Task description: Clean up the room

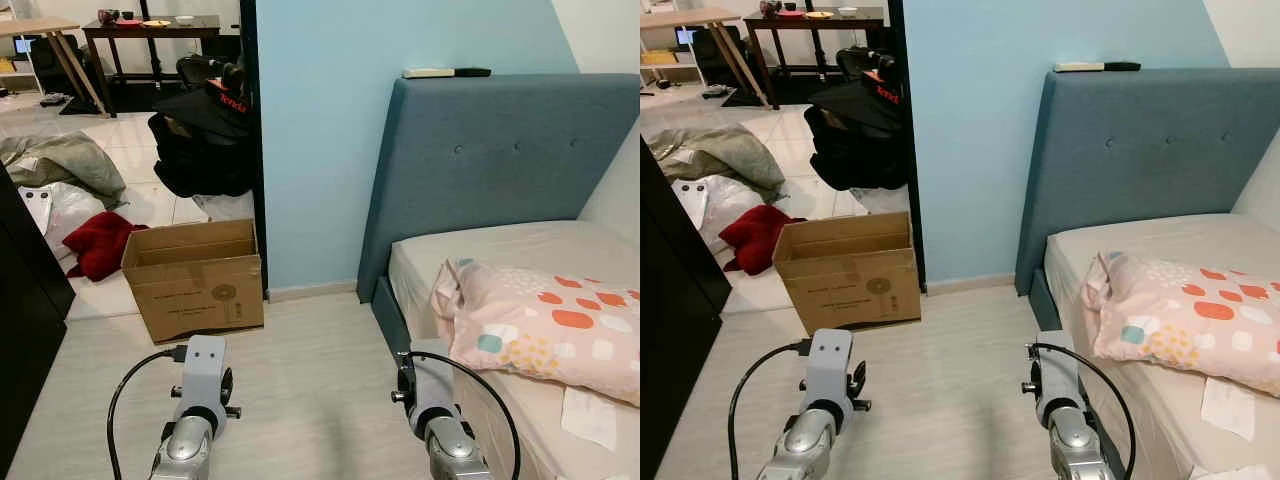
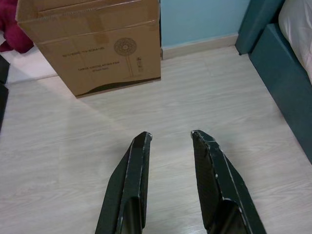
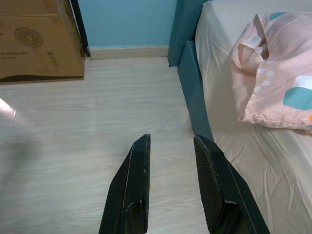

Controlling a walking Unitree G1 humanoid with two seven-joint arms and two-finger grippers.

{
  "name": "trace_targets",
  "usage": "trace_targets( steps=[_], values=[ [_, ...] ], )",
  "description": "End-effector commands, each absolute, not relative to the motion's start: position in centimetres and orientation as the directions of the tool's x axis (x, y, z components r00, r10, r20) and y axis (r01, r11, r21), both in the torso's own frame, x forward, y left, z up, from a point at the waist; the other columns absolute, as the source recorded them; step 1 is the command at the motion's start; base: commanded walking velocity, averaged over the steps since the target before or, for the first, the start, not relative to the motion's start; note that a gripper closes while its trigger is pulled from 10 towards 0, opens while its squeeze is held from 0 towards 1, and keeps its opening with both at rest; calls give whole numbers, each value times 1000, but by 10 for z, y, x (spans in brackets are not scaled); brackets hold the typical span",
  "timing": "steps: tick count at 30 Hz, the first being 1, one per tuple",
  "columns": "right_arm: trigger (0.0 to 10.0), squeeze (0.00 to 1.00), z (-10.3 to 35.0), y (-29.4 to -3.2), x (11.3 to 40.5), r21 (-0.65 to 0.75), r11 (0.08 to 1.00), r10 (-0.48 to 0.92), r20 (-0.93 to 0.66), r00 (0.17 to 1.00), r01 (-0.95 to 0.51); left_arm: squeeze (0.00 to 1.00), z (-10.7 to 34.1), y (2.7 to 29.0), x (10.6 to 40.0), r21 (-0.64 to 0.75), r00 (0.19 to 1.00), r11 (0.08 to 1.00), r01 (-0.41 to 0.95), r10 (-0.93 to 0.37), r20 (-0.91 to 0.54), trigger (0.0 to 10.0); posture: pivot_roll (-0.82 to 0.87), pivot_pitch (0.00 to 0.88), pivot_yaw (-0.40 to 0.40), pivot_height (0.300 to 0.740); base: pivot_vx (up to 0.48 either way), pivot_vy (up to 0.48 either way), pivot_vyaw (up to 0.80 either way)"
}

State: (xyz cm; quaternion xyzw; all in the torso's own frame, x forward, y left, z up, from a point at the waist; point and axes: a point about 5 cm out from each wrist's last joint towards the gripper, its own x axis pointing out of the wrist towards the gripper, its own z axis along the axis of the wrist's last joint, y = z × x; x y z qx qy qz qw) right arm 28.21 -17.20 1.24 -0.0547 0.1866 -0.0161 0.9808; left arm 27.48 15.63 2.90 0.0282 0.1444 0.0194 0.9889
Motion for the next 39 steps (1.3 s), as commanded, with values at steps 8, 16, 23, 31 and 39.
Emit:
trace_targets(
  steps=[8,16,23,31,39],
  values=[
    [10000,0,11,-173,280,-97,995,-60,-373,926,25,0,27,156,274,76,953,997,-16,39,-302,10000,-7,57,-34,740,0,0,0],
    [10000,0,11,-173,280,-100,995,-58,-374,926,22,0,26,156,273,76,951,997,-21,43,-305,10000,-8,61,-36,740,0,0,0],
    [10000,0,11,-173,279,-100,995,-60,-375,925,25,0,27,157,273,75,952,997,-26,47,-302,10000,-9,62,-34,740,0,0,0],
    [10000,0,12,-174,280,-96,995,-64,-373,925,30,0,28,157,275,75,953,997,-28,50,-299,10000,-10,67,-30,740,0,0,0],
    [10000,0,12,-174,280,-94,995,-67,-374,925,34,0,29,156,276,74,954,997,-31,51,-295,10000,-8,71,-31,740,0,0,0]
  ],
)
